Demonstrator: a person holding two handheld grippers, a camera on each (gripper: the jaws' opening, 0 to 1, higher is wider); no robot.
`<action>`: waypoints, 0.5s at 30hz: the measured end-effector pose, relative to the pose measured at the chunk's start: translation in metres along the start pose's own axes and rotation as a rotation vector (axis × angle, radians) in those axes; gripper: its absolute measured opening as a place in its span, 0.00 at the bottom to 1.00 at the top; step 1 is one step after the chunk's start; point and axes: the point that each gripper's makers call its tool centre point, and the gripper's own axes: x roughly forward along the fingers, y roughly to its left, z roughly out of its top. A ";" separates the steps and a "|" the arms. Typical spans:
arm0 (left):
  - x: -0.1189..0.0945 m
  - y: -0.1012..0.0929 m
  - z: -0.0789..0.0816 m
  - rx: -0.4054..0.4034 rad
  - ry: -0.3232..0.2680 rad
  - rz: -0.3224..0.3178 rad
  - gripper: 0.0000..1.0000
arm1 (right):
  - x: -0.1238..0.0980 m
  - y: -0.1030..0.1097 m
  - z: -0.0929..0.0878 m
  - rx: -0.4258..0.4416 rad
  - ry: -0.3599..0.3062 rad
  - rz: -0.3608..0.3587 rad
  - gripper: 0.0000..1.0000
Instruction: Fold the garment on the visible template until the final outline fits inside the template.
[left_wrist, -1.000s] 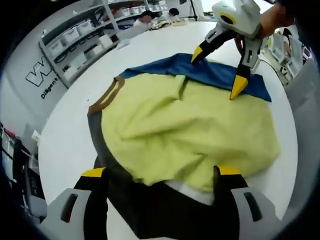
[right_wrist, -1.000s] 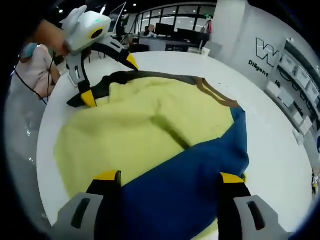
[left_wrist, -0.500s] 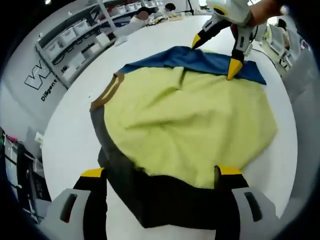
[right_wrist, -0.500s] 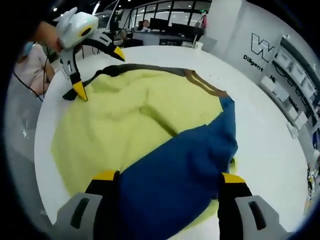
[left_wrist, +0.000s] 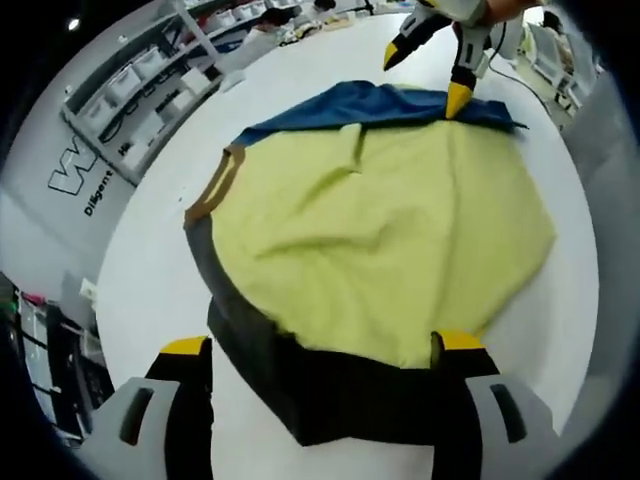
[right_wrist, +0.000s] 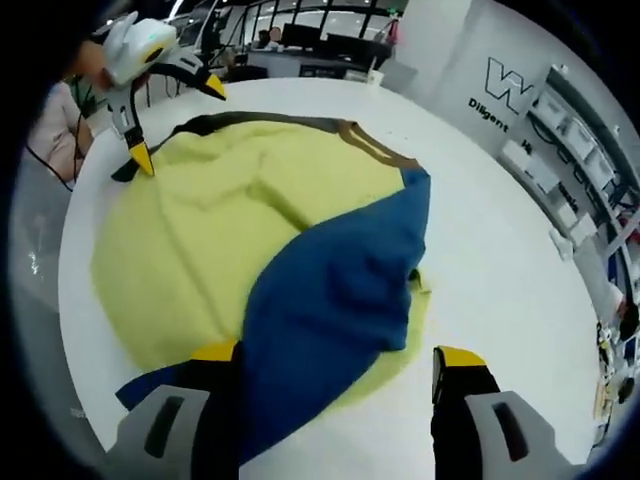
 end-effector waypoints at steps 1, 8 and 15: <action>-0.002 -0.001 0.001 -0.011 -0.003 -0.004 0.88 | -0.001 -0.001 0.000 -0.010 0.002 -0.007 0.72; 0.000 -0.025 0.004 -0.050 -0.005 -0.055 0.91 | 0.002 0.010 -0.002 -0.075 0.015 0.018 0.72; 0.003 -0.033 -0.005 -0.039 0.017 -0.071 0.91 | 0.000 0.018 -0.001 -0.076 0.004 0.036 0.71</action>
